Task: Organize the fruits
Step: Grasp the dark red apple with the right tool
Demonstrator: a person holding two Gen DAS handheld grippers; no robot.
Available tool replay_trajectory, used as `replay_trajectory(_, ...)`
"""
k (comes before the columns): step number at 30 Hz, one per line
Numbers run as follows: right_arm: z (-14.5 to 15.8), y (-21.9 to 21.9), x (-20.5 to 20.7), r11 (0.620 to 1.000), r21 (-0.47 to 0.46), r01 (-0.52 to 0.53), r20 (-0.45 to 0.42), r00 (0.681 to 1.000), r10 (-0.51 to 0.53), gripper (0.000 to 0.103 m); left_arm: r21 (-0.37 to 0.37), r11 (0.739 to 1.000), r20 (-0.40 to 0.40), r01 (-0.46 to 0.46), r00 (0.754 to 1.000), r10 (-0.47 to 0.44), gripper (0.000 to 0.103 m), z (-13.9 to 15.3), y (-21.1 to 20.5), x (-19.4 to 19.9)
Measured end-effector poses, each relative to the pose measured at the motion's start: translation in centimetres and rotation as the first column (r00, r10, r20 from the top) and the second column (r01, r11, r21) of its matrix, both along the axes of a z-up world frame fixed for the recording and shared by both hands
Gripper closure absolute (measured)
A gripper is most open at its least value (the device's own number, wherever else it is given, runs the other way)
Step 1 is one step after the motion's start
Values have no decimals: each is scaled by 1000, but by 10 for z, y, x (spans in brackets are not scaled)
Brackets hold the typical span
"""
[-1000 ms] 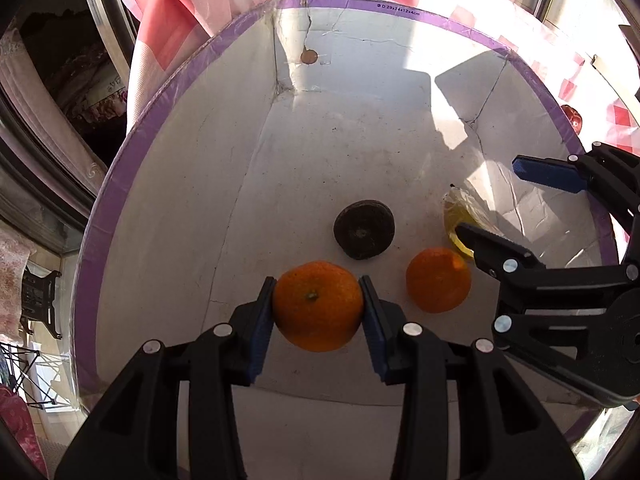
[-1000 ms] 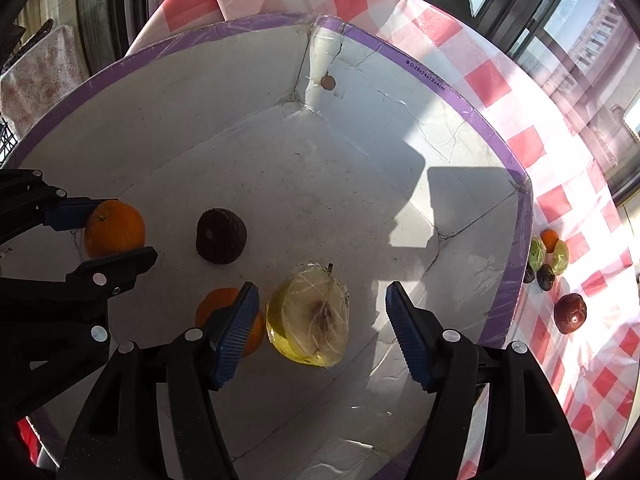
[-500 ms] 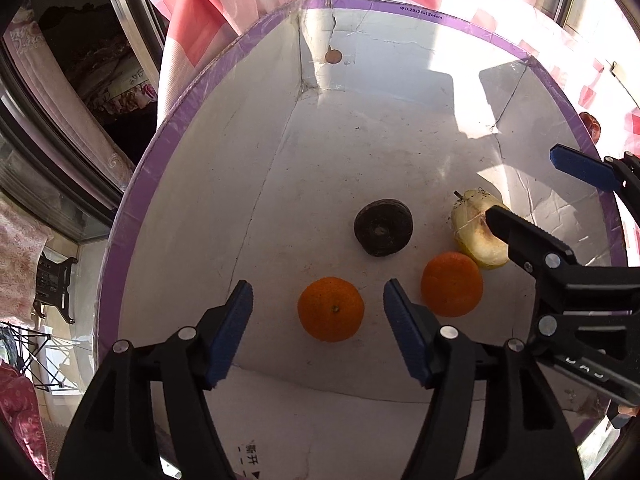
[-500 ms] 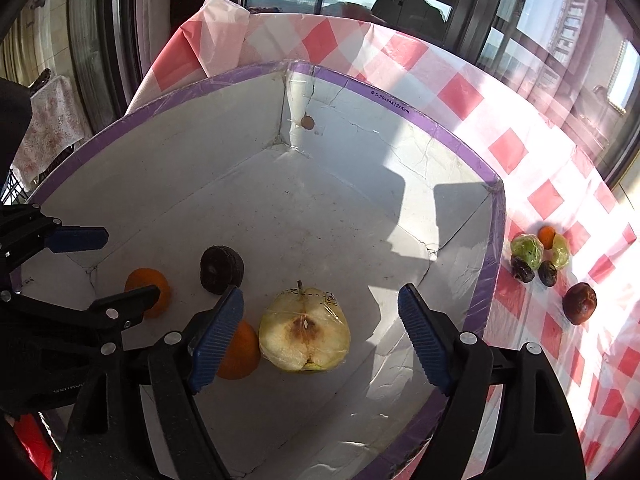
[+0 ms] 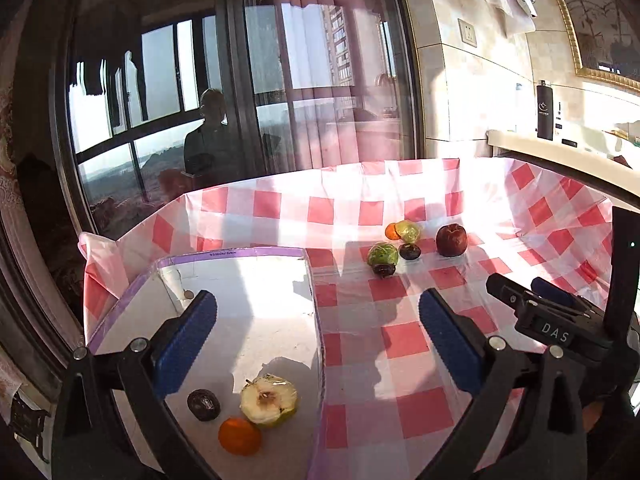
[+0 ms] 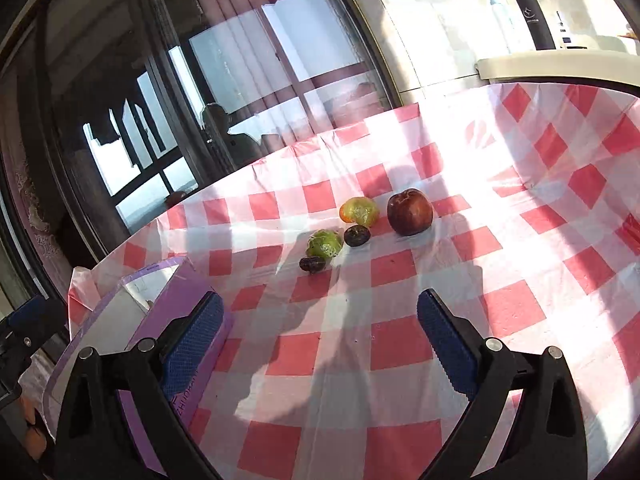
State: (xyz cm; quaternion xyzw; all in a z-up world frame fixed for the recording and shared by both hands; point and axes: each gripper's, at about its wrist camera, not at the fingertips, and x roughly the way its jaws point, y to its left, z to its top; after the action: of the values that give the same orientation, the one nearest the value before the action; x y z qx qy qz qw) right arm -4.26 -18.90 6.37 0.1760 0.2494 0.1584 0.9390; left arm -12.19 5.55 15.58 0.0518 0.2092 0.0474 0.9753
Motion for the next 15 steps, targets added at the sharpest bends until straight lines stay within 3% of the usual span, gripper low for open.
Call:
replay_trajectory(2,-17,-32,13,997,-11,77,-76,994,-78,8,-28,998,-21,60,998,-60,2,-16,-29,25)
replay_trajectory(6,-44,-73,32,984,-82,159,-166,971,-171,8,-97,987,-133,128,981,-141,2,-70,-70,88)
replay_trajectory(10,-51,-87,47,985,-70,155,-187,968,-165,8,-154,987,-229,50,970,-84,2,-115,-70,144)
replay_trajectory(15,-53,-80,73,989,-99,107,-204,971,-125,8,-294,953,-313,-72,950,-25,2,-137,-36,178)
